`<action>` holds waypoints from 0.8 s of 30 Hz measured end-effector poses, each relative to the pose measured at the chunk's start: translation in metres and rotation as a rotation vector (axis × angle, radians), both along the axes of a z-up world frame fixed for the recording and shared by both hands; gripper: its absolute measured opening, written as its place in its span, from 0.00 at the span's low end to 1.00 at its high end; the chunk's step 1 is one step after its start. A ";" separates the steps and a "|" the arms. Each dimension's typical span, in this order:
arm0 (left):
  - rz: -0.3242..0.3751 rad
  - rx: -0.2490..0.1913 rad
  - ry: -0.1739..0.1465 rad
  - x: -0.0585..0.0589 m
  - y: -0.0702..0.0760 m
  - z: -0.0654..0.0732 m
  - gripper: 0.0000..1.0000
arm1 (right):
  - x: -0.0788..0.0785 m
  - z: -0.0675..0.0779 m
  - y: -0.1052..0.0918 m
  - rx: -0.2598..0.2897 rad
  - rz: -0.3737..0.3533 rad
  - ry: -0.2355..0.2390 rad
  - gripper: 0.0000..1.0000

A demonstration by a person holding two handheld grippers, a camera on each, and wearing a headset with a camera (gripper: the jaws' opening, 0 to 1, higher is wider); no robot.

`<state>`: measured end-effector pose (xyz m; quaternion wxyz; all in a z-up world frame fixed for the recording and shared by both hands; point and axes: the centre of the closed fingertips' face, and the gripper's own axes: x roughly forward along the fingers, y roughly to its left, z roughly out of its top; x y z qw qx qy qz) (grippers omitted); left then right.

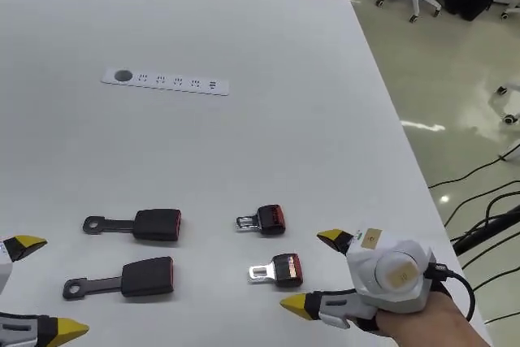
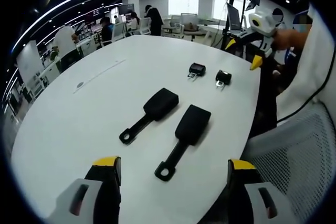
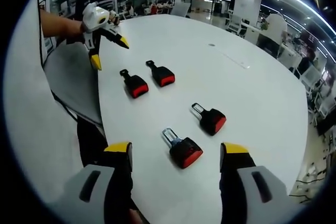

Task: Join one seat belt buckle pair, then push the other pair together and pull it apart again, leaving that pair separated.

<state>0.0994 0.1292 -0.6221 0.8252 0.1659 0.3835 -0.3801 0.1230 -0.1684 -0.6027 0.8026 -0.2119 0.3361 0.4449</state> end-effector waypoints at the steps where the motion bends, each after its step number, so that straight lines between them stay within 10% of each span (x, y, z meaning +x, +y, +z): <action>1: -0.007 0.001 0.001 0.001 -0.003 0.000 0.83 | 0.000 -0.001 0.000 -0.008 0.007 -0.004 0.65; 18: -0.182 0.030 0.007 0.013 -0.044 -0.011 0.65 | 0.005 -0.030 0.003 -0.106 0.173 0.044 0.49; 24: -0.250 0.038 0.057 0.009 -0.055 -0.019 0.56 | 0.009 -0.042 0.002 -0.154 0.235 0.054 0.46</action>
